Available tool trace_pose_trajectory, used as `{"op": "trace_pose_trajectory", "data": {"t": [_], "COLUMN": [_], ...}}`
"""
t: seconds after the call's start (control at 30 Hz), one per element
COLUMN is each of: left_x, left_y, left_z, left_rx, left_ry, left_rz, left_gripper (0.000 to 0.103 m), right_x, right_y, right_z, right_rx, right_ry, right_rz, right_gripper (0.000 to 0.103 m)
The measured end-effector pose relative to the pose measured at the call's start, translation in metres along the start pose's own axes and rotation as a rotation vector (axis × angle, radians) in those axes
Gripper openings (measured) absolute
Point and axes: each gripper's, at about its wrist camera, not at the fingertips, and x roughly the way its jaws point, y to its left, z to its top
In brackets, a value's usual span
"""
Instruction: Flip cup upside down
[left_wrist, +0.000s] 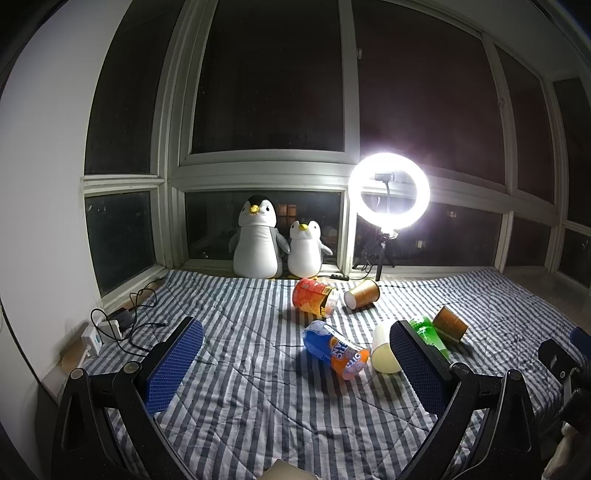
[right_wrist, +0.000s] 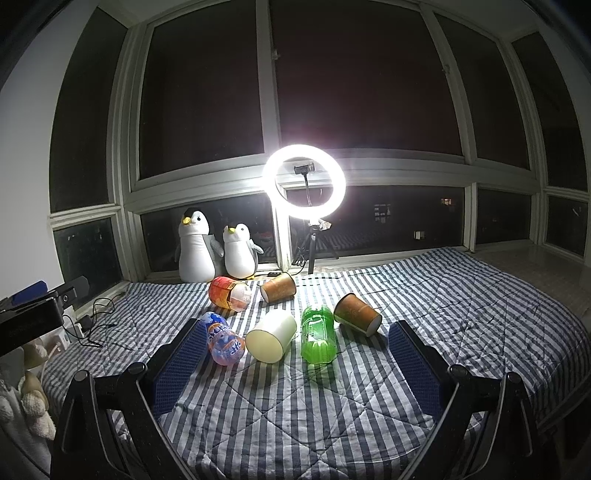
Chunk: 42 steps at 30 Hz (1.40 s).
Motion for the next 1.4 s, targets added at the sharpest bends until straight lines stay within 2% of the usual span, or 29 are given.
{"op": "trace_pose_trajectory", "data": {"t": [1.4], "left_x": [0.0092], "left_y": [-0.0087], "left_z": [0.0034], "left_rx": [0.021], "left_ry": [0.007], "left_rz": [-0.027], "left_gripper": [0.102], "right_x": [-0.0018], "right_y": [-0.0009], "right_z": [0.0038], "right_rx": [0.000], "right_ry": [-0.004], "right_rz": [-0.003], "right_gripper": [0.097]}}
